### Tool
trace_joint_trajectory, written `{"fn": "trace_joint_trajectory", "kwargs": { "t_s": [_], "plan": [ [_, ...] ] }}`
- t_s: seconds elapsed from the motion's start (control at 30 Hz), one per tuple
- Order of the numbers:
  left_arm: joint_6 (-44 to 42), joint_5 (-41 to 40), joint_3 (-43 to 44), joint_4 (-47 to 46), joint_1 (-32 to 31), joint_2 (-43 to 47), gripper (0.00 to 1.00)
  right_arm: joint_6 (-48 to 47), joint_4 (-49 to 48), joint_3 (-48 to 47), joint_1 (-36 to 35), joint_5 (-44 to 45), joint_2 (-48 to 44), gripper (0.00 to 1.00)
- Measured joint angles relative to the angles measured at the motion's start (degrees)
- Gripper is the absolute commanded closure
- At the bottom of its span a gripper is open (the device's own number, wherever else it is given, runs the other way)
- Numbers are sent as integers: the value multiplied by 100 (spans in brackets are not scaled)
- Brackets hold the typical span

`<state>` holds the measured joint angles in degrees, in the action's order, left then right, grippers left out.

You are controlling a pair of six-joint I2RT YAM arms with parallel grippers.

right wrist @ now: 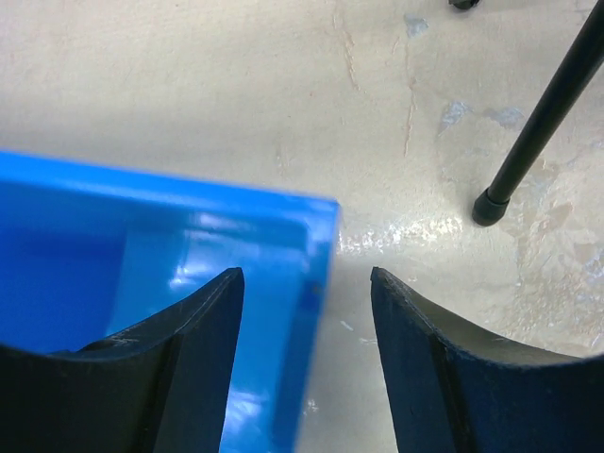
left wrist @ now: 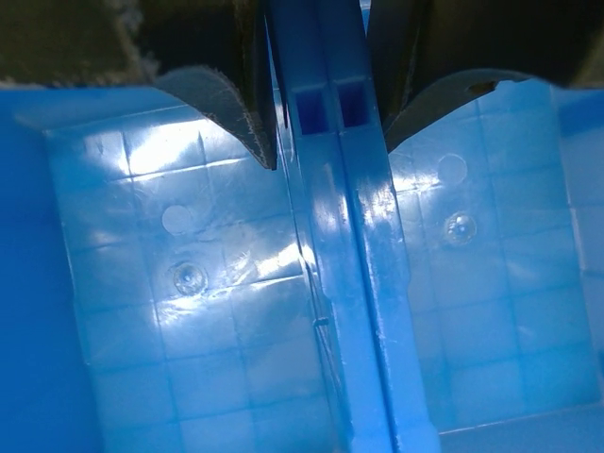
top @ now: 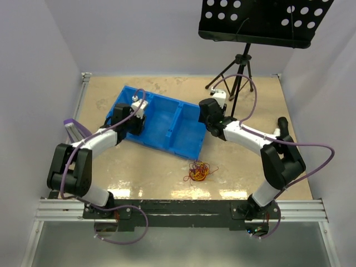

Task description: Untangle the cables

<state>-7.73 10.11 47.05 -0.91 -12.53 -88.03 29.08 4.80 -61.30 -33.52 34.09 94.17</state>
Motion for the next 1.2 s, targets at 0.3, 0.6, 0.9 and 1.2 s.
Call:
{"fn": "trace_joint_trajectory", "kwargs": {
  "t_s": [0.3,0.6,0.9,1.2],
  "plan": [
    [-26,262,-470,444,-516,680,42,-83,162,-22,33,164,83,44],
    [4,546,-398,629,-581,682,35,-343,179,-575,144,310,688,45],
    [-240,789,-214,883,-739,560,30,-511,315,-1016,219,444,1056,27],
    [-249,866,315,1377,-734,531,0,-201,525,-697,55,234,28,12]
  ]
}}
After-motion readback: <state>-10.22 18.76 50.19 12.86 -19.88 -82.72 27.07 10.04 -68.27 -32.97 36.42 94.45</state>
